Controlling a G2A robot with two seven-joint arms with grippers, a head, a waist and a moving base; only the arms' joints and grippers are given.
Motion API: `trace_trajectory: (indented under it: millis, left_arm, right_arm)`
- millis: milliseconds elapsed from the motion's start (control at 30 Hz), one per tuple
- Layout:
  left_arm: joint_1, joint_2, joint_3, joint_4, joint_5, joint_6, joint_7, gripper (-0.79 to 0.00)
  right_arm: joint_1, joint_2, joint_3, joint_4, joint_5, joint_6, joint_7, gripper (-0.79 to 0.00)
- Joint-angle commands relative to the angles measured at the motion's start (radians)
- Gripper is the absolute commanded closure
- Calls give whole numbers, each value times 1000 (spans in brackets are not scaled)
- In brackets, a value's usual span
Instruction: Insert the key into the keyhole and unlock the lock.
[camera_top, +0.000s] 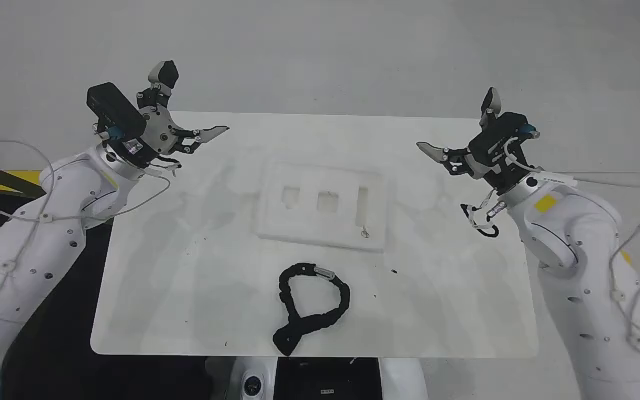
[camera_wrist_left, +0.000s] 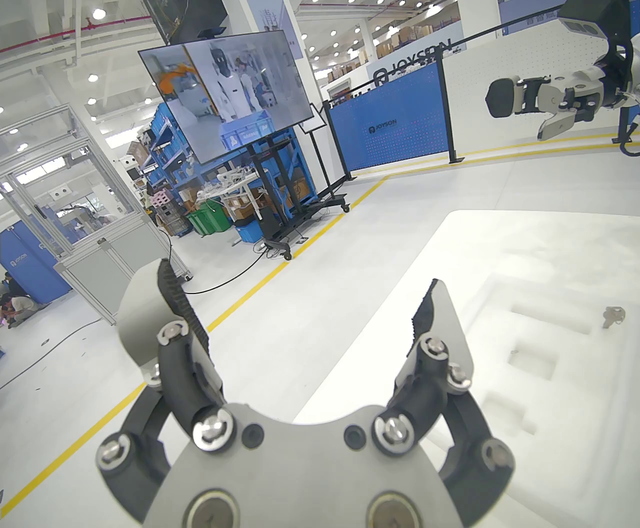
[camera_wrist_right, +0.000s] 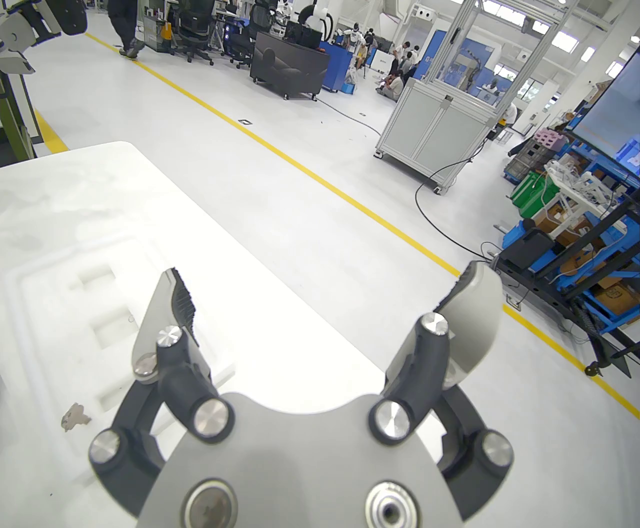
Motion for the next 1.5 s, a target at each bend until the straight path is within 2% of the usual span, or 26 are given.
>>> trace_trajectory:
  millis: [0,1267,1467]
  left_arm:
    - [0,0,0,0,0,0,0,-784]
    - [0,0,0,0,0,0,0,-785]
    - [0,0,0,0,0,0,0,-785]
  right_arm:
    - [0,0,0,0,0,0,0,-785]
    - [-8,-1,-4,-1,16,3,5,-785]
    - [16,-3,-63,-23,98,-42,230,-785]
